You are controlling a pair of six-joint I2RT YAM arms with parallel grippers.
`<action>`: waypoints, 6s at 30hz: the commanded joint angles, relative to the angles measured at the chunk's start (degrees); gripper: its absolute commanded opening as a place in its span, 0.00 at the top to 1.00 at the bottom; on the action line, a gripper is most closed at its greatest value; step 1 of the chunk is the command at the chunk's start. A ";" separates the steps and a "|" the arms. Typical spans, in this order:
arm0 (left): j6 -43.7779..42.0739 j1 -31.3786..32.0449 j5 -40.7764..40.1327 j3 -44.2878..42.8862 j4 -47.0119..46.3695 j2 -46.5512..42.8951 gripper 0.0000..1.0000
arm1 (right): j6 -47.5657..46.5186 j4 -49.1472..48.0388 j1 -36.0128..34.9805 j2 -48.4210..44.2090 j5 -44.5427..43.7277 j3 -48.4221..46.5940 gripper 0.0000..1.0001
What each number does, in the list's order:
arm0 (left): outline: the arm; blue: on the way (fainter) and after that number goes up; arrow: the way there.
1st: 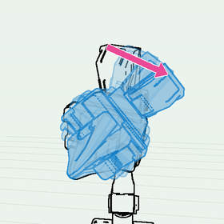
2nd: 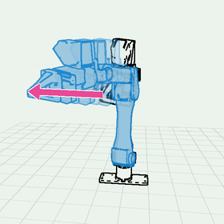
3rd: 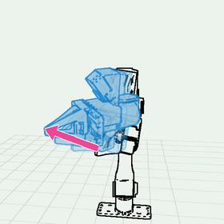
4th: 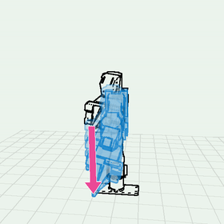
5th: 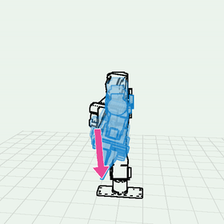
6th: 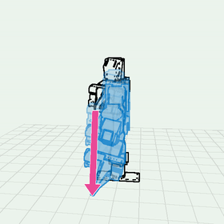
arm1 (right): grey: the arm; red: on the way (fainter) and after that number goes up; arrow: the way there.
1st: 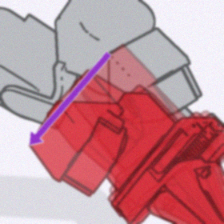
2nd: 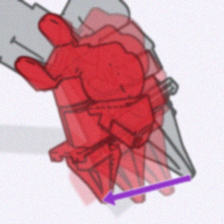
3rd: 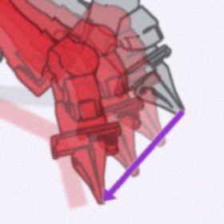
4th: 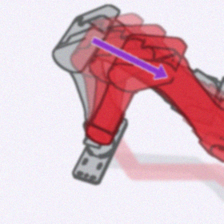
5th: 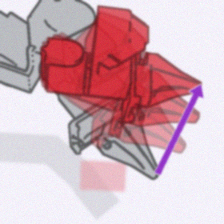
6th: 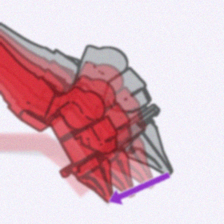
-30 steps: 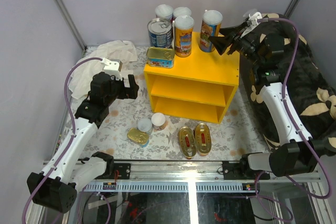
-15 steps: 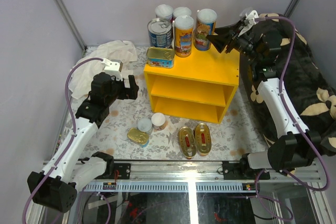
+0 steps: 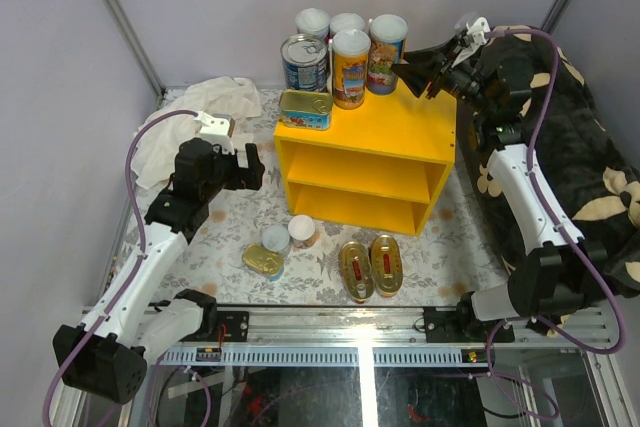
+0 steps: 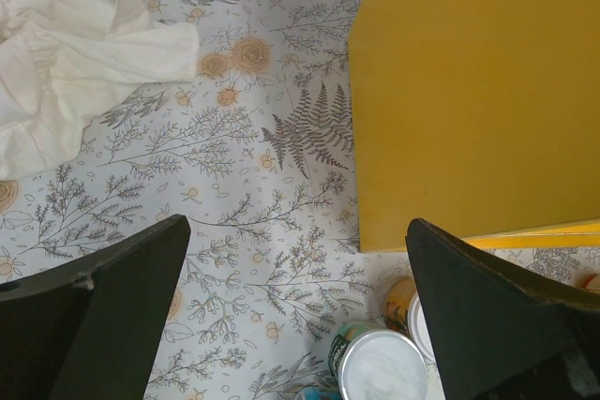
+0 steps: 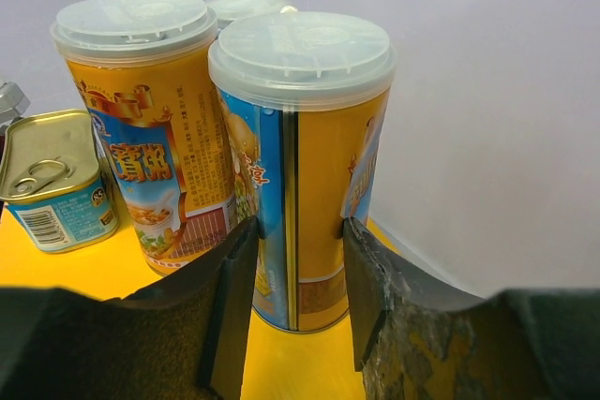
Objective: Place and organize the canned foods onto the counter
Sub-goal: Place the canned food on the counter, then pick up the canned food from the center of the board.
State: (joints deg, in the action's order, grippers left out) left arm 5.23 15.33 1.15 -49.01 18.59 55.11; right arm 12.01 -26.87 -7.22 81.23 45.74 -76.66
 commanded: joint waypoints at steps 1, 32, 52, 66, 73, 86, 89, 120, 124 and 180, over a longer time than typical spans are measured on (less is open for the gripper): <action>-1.19 -0.28 -0.36 0.32 -4.20 0.09 0.00 | 2.80 -3.62 -0.18 1.18 0.97 -2.14 0.57; -0.69 -0.30 -0.41 1.35 -4.86 -2.01 0.00 | 4.67 -0.82 -3.03 2.17 -0.24 -2.72 0.59; 0.29 -0.30 1.21 0.86 -4.29 -4.15 0.00 | 2.45 5.74 -3.47 0.94 -4.97 -4.25 0.21; 5.18 -0.30 5.35 2.05 -1.36 -8.60 0.00 | 0.18 17.97 -3.46 -13.15 -28.24 0.42 0.00; 8.37 -0.32 5.68 2.06 2.14 -8.89 0.00 | 0.97 22.71 -3.51 -26.89 -26.50 7.17 0.00; 12.94 -0.31 8.46 2.95 1.91 -7.53 0.00 | -10.44 31.58 -36.09 -28.81 -42.41 14.88 0.00; 12.65 -0.28 7.08 2.98 3.25 -8.76 0.00 | -9.90 26.83 -47.02 -31.40 -47.71 22.05 0.00; 11.42 -0.30 3.57 6.75 3.95 -10.18 0.00 | 1.76 -17.18 -62.14 10.58 -71.27 40.80 0.00; 10.91 -0.31 3.89 6.89 3.83 -10.19 0.00 | 2.05 -21.78 -61.42 15.05 -69.01 40.65 0.00; 10.22 -0.30 2.71 6.74 3.90 -10.41 0.00 | -7.01 7.17 -67.85 -7.90 -45.74 27.98 0.86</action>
State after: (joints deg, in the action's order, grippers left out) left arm 15.77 15.33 4.89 -42.39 23.20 45.89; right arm 7.25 -17.76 -73.34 76.31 -1.80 -42.59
